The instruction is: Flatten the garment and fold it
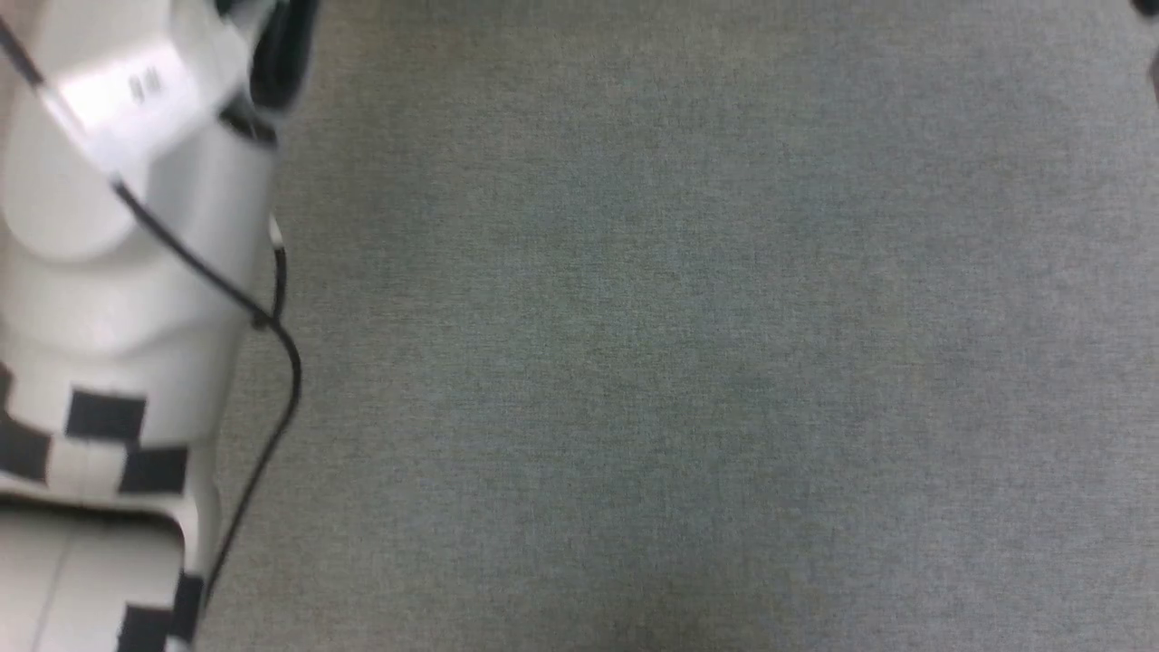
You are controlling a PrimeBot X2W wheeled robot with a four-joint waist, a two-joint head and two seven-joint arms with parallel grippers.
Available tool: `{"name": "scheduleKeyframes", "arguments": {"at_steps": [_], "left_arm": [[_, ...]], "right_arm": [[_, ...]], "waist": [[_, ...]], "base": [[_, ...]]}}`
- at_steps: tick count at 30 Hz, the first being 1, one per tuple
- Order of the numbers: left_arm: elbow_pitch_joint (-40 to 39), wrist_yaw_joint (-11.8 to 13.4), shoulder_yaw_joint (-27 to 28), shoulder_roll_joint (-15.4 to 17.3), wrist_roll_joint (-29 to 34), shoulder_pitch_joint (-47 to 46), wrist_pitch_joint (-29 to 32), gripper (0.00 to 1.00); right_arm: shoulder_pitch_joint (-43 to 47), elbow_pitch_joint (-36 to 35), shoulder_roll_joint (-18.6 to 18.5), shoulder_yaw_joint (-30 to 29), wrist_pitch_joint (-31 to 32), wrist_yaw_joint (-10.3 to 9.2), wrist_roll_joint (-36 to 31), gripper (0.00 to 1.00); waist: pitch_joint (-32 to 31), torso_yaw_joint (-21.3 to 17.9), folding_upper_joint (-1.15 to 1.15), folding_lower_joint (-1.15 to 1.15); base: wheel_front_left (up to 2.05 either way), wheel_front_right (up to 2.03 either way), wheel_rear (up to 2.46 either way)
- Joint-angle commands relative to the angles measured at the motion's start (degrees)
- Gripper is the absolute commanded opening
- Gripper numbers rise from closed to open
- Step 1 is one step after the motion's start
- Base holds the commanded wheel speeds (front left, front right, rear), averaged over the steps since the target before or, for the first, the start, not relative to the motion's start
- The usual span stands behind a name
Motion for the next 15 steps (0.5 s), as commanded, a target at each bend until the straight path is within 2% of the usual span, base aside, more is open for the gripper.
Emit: {"name": "scheduleKeyframes", "arguments": {"at_steps": [1, 8, 15], "left_arm": [[-2.4, 0.0, 0.0, 0.5, -1.2, 3.3, -0.2, 0.00], [-15.0, 2.5, -1.5, 2.3, -2.1, 19.4, 0.8, 0.00], [-23.8, 6.2, -3.6, 4.4, -1.1, 34.1, 1.3, 0.00]], "right_arm": [[3.3, -3.8, -1.3, -0.2, 1.0, -0.11, 1.4, 0.00], [22.9, -21.8, -3.9, -6.6, 7.6, -0.11, 5.3, 0.00], [43.0, -33.7, -1.0, -14.8, 12.1, -0.11, 4.7, 0.00]], "waist": [[-1.7, 0.5, 0.00, 0.00], [-6.2, 0.5, 0.00, 0.00], [-11.3, 0.3, 0.00, 0.00]], "base": [[0.00, 0.00, 0.00], [0.00, 0.00, 0.00], [0.00, 0.00, 0.00]]}}
